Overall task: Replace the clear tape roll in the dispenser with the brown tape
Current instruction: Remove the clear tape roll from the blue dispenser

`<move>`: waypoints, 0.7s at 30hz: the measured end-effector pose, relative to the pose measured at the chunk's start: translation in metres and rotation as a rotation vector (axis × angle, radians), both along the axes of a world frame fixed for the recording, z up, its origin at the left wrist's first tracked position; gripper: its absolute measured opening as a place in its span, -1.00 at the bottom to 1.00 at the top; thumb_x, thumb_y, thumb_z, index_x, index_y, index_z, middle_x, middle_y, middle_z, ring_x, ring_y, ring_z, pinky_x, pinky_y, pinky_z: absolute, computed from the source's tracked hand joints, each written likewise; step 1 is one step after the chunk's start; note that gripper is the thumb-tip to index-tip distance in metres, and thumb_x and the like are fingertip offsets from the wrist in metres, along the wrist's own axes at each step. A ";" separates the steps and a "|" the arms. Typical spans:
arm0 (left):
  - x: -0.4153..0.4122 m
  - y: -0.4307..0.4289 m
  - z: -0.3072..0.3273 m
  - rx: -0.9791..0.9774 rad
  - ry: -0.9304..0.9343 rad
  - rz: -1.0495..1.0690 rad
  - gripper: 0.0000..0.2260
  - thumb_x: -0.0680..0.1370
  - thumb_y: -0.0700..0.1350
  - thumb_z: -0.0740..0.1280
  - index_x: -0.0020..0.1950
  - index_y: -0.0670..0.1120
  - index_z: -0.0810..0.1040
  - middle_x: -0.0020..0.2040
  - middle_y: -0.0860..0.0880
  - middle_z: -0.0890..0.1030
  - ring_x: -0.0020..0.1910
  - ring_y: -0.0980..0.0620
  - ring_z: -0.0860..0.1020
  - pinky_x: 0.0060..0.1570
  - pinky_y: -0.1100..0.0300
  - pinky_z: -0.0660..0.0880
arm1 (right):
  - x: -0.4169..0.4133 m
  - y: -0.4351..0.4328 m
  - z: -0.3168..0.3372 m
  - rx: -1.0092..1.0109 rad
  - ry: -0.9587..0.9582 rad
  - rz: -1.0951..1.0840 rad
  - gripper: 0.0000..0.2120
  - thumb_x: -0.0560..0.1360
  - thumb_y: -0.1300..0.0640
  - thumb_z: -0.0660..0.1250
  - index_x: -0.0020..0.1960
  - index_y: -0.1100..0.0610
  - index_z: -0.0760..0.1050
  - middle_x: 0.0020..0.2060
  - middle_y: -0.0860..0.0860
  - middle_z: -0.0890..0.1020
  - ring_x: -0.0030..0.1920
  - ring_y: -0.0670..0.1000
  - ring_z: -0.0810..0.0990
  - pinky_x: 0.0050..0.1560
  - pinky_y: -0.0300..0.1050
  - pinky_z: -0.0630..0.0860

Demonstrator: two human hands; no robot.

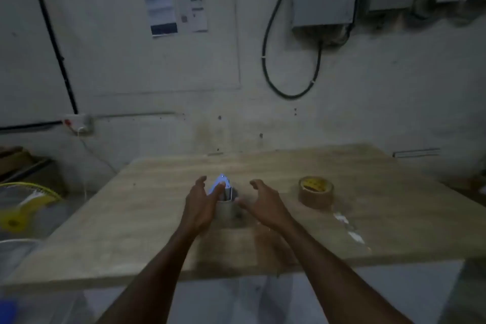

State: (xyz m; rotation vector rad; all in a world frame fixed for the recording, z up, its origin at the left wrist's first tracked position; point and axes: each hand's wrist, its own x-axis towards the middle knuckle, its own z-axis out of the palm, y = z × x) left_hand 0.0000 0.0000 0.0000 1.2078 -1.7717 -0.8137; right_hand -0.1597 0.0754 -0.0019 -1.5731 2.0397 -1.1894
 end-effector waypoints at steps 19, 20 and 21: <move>-0.019 0.000 -0.018 0.057 0.088 -0.013 -0.78 0.60 0.13 0.25 0.12 0.03 0.48 -0.12 0.12 0.54 -0.05 0.04 0.53 -0.11 0.18 0.44 | 0.021 -0.032 -0.028 0.062 -0.100 0.016 -0.36 0.09 -0.34 0.51 0.09 -0.10 0.49 -0.03 -0.14 0.67 -0.04 -0.08 0.67 -0.03 0.04 0.65; -0.021 0.001 -0.015 0.069 0.099 -0.007 -0.71 0.60 0.14 0.24 0.19 -0.01 0.50 -0.07 0.09 0.54 -0.03 0.04 0.51 -0.07 0.15 0.40 | 0.022 -0.032 -0.027 0.055 -0.106 0.018 -0.36 0.10 -0.34 0.50 0.09 -0.10 0.50 -0.04 -0.14 0.67 -0.05 -0.10 0.66 -0.05 0.01 0.65; -0.024 0.001 -0.014 0.087 0.113 0.010 -0.65 0.61 0.14 0.23 0.24 -0.06 0.51 -0.01 0.07 0.52 -0.01 0.04 0.49 -0.02 0.17 0.35 | 0.022 -0.032 -0.026 0.047 -0.116 0.020 -0.39 0.11 -0.31 0.51 0.08 -0.10 0.51 -0.06 -0.15 0.68 -0.05 -0.11 0.66 -0.06 -0.03 0.65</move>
